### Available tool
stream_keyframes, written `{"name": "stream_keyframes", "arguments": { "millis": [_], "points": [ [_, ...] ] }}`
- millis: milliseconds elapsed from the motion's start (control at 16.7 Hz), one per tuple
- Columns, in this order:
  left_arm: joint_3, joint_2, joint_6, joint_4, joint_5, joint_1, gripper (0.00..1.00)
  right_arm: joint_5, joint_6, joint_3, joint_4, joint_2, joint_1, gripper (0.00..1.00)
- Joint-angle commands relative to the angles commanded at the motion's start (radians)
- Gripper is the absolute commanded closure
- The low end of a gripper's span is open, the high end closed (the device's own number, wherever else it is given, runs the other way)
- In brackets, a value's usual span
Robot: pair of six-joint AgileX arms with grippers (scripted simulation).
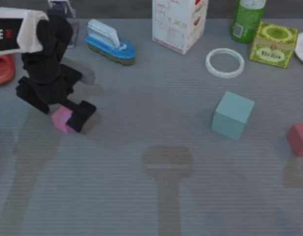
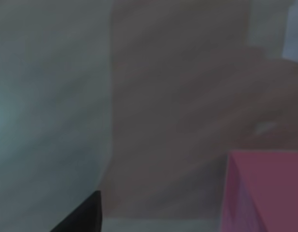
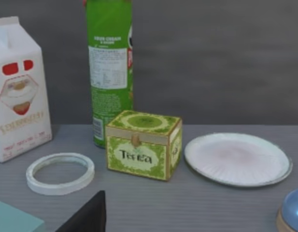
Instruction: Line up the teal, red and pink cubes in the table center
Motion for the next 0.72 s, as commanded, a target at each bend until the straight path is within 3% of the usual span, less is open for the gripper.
{"name": "stream_keyframes", "arguments": {
  "millis": [660, 720],
  "points": [
    [0.0, 0.0, 0.0, 0.0, 0.0, 0.0, 0.98, 0.0, 0.0, 0.0, 0.0, 0.0, 0.0, 0.0],
    [0.0, 0.0, 0.0, 0.0, 0.0, 0.0, 1.0, 0.0, 0.0, 0.0, 0.0, 0.0, 0.0, 0.0]
  ]
}}
